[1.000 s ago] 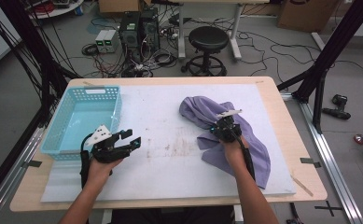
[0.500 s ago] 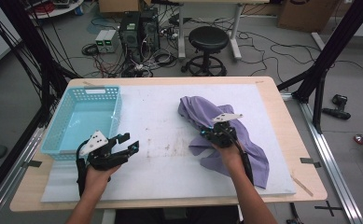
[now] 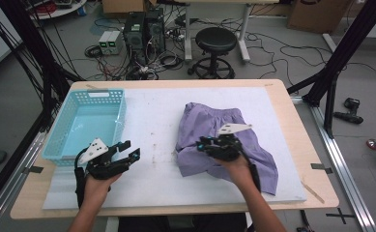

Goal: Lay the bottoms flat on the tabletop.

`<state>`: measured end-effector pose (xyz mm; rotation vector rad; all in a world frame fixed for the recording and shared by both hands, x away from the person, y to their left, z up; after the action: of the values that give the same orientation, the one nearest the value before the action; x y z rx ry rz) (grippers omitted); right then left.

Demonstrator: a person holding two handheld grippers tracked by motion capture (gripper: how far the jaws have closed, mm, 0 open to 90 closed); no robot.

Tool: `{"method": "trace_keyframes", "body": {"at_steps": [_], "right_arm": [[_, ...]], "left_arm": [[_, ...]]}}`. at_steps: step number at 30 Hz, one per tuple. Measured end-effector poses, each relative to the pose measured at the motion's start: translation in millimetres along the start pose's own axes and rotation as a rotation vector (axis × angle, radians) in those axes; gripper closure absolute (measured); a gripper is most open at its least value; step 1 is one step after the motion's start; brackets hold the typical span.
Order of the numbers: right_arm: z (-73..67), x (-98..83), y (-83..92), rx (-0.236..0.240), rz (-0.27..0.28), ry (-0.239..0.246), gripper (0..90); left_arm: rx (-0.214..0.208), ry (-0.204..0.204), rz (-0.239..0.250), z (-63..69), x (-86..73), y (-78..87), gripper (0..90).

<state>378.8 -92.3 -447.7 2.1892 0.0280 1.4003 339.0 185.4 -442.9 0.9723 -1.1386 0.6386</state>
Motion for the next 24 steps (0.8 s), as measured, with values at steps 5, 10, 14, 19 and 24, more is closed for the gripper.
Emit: {"method": "trace_keyframes", "body": {"at_steps": [5,10,14,19,24], "right_arm": [[37.9,-27.1,56.9,-0.205,-0.025,-0.058,64.3],[66.8,-57.5,100.5,-0.357,-0.053,-0.115,53.8],[80.8,-77.5,126.6,-0.433,-0.117,-0.11,50.1],[92.9,-101.3,147.4,-0.443,-0.126,-0.19,49.8],[92.3,-113.1,142.1,-0.401,-0.175,-0.208,56.0]], "left_arm": [[-0.023,0.024,-0.06,12.3,-6.2,-19.6,46.8],[-0.075,0.049,-0.127,36.4,-9.6,-59.4,45.6],[-0.078,0.042,-0.194,53.1,-9.0,-95.2,43.7],[-0.067,-0.005,-0.323,72.5,-15.4,-133.1,40.8],[-0.037,-0.117,-0.391,78.0,-30.0,-143.5,66.6]]}}
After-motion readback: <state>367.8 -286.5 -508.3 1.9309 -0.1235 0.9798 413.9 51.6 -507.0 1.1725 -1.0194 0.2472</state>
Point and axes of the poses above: each handheld gripper's, and its own axes: y roughly backward along the jaws, x roughly out of its top, z roughly to its right, the point moved 8 cm from there along -y, roughly forward along the jaws, and after that the axes turned 14 degrees about x, right-handed, at the moved point
